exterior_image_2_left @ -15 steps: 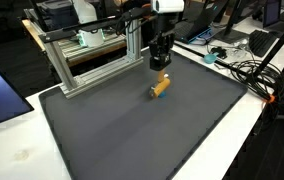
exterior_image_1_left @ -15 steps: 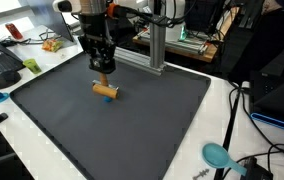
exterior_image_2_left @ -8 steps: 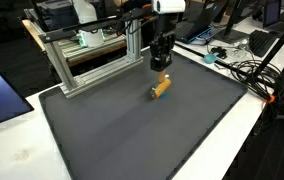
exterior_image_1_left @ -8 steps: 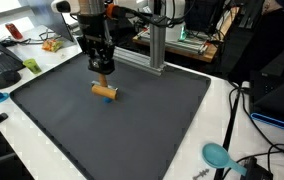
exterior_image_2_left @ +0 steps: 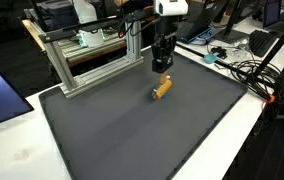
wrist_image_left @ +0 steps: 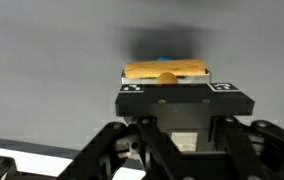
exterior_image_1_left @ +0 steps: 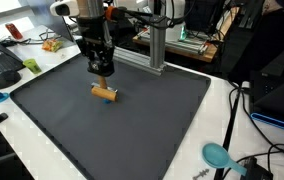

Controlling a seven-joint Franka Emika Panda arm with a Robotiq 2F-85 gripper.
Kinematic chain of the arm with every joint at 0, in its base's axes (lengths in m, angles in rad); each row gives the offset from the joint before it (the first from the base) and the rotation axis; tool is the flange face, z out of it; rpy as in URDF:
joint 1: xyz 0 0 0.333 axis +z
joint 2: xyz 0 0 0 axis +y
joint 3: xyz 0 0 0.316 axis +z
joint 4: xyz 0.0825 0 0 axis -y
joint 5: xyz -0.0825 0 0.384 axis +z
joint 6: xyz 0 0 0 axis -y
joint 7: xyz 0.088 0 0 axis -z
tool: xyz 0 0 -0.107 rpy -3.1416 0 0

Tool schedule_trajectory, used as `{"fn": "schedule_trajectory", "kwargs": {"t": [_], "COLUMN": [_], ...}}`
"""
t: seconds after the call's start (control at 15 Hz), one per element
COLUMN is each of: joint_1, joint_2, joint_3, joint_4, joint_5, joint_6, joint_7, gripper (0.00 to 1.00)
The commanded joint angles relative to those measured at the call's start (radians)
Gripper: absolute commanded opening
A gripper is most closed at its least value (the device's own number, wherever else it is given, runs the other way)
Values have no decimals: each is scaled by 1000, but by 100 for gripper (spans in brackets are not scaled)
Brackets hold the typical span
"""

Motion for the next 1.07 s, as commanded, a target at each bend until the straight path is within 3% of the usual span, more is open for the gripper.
{"fn": "schedule_trajectory", "kwargs": {"t": [0.0, 0.8, 1.0], "joint_1": [-4, 2, -1], "joint_2": [43, 77, 82], "joint_3": [5, -5, 6], "joint_4": [29, 31, 50], "joint_5": [19, 5, 20], "joint_6": [-32, 78, -39], "joint_7": [-28, 0, -23], "gripper": [22, 22, 22]}}
